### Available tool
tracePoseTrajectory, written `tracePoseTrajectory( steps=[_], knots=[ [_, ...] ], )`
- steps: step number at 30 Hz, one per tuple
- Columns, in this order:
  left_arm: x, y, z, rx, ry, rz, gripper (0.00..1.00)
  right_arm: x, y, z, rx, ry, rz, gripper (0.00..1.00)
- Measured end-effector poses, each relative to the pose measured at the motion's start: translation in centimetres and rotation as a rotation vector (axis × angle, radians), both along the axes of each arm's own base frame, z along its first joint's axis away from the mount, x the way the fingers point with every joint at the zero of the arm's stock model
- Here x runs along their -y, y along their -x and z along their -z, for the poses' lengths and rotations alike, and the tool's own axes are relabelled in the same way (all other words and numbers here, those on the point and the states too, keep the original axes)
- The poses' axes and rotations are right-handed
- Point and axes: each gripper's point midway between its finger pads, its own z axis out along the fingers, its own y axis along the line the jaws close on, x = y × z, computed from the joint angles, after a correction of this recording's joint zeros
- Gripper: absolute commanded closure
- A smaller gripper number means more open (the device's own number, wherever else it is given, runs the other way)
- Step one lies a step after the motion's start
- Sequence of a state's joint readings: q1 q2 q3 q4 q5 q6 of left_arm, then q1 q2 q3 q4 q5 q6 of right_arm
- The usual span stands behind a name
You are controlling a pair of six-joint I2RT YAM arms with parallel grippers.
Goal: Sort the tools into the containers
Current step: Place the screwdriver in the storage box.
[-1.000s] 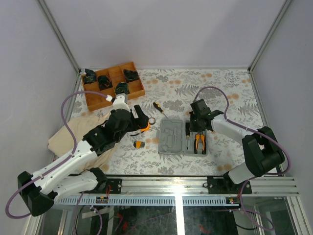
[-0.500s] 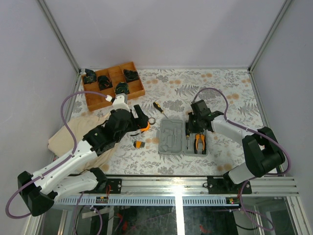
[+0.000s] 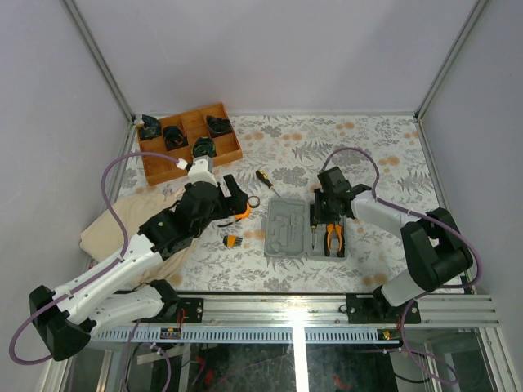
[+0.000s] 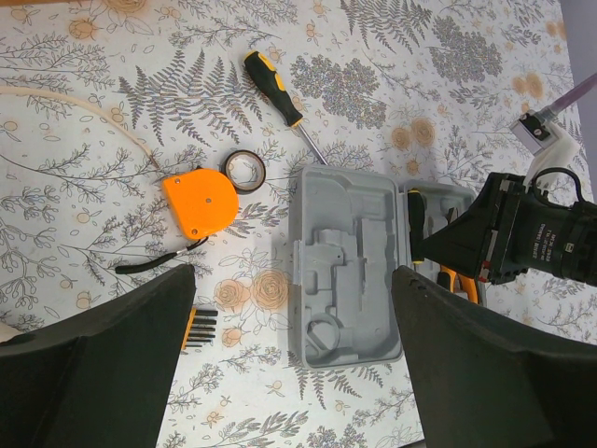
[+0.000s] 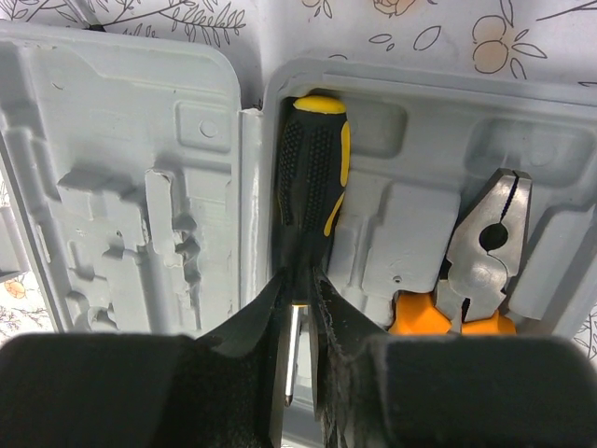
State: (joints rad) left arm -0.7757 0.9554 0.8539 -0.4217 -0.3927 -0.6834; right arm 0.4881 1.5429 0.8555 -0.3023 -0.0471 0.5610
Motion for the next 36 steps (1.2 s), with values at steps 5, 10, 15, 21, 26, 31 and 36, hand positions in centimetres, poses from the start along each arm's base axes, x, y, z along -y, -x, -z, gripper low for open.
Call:
tracePoseTrajectory(
  steps=[5,10,15,21,26,31,36],
  knots=[
    [0.0,0.0,0.0,0.0,0.0,0.0,0.15,-0.09,-0.05,0.1,-0.016,0.009,-0.002,0.85],
    [-0.05,-0.03,-0.03,0.002,-0.001,-0.003,0.15,-0.11,-0.08,0.14,-0.032,0.029,-0.002,0.91],
    [-0.34,-0.18,-0.15,0.01,-0.005,-0.019,0.15,-0.08,-0.09,0.14,-0.031,0.098,0.003,0.98],
    [-0.5,-0.09,-0.61,0.022,0.005,-0.021,0.14,-0.09,-0.11,0.27,-0.03,0.192,0.003,1.0],
    [-0.56,-0.02,-0.91,0.029,0.013,-0.021,0.14,-0.02,-0.03,0.69,-0.031,0.24,0.009,1.0],
    [-0.58,0.0,-0.99,0.031,0.014,-0.021,0.14,0.09,0.15,0.99,-0.04,0.272,0.007,1.0],
    [-0.57,0.01,-0.99,0.031,0.015,-0.021,0.14,0.13,0.17,1.0,-0.035,0.286,0.009,1.0]
  ],
)
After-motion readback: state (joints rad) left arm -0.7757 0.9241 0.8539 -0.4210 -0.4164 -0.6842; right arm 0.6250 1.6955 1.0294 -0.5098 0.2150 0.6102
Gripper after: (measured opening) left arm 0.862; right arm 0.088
